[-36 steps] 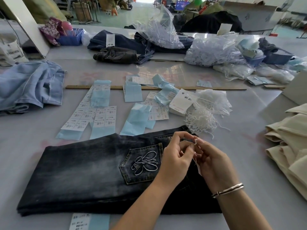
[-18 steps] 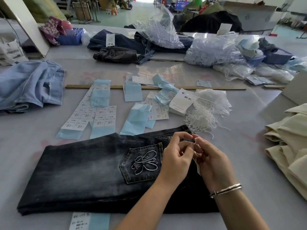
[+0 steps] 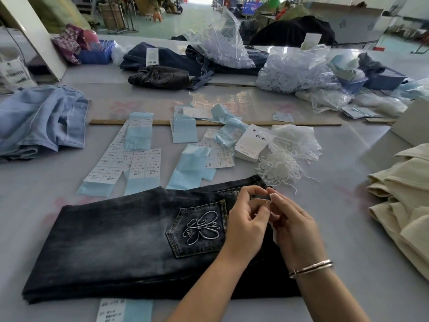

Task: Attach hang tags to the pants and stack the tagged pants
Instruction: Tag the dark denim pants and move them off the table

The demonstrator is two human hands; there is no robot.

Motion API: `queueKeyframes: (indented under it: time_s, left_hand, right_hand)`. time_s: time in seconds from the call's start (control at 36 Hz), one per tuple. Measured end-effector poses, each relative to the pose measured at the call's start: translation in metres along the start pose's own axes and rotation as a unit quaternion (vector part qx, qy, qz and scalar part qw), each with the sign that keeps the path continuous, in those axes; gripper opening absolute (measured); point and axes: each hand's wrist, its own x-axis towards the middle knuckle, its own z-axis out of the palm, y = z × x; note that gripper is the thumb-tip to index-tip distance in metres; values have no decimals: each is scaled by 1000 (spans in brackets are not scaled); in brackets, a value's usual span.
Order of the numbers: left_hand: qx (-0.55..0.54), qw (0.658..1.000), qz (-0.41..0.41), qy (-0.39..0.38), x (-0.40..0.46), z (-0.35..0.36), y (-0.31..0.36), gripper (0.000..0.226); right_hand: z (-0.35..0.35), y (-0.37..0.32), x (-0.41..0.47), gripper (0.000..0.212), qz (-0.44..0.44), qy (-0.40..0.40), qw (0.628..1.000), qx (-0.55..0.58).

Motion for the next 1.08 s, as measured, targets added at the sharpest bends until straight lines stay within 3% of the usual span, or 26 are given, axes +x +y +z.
queueKeyframes:
  time_s: [0.39, 0.47, 0.72, 1.08]
  left_hand:
    - [-29, 999, -9, 17, 0, 5, -5, 19]
    - [-33, 999, -13, 21, 0, 4, -7, 20]
    - [-8, 999, 0, 36, 0, 8, -7, 21]
    - [-40, 998, -19, 52, -5, 13, -2, 20]
  right_hand:
    - [1, 3, 2, 21, -3, 23, 1000, 18]
    - [2, 2, 4, 13, 14, 24, 999, 44]
    - [1, 1, 7, 27, 37, 7, 998, 43]
    - [-1, 2, 6, 16, 41, 7, 998, 55]
